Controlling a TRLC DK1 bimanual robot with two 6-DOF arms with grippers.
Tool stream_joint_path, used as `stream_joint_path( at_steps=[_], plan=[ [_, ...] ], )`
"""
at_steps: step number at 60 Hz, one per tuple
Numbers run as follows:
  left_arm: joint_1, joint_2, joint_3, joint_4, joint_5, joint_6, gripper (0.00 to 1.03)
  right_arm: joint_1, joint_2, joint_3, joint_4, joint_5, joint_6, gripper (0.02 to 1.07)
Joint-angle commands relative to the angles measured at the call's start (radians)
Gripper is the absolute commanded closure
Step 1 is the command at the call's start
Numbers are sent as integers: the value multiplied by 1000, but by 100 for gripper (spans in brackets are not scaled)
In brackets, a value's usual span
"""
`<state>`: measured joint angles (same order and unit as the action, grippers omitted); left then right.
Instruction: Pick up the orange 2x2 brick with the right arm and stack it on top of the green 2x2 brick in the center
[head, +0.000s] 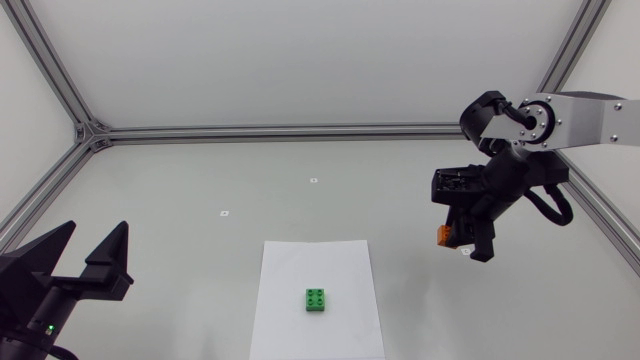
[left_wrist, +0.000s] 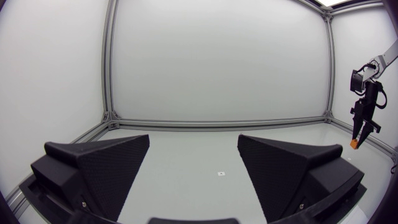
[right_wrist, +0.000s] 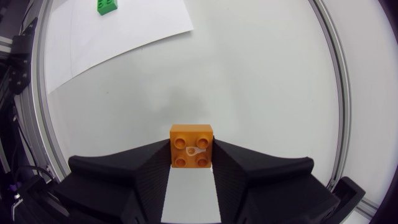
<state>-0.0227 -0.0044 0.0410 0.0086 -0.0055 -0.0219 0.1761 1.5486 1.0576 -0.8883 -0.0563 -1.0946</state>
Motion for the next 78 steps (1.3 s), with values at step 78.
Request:
stream_joint_path(
  at_steps=[78],
  plan=[
    [3,-8,-41,-13,4,13,4,714,225,119,83,23,470,101]
  ],
)
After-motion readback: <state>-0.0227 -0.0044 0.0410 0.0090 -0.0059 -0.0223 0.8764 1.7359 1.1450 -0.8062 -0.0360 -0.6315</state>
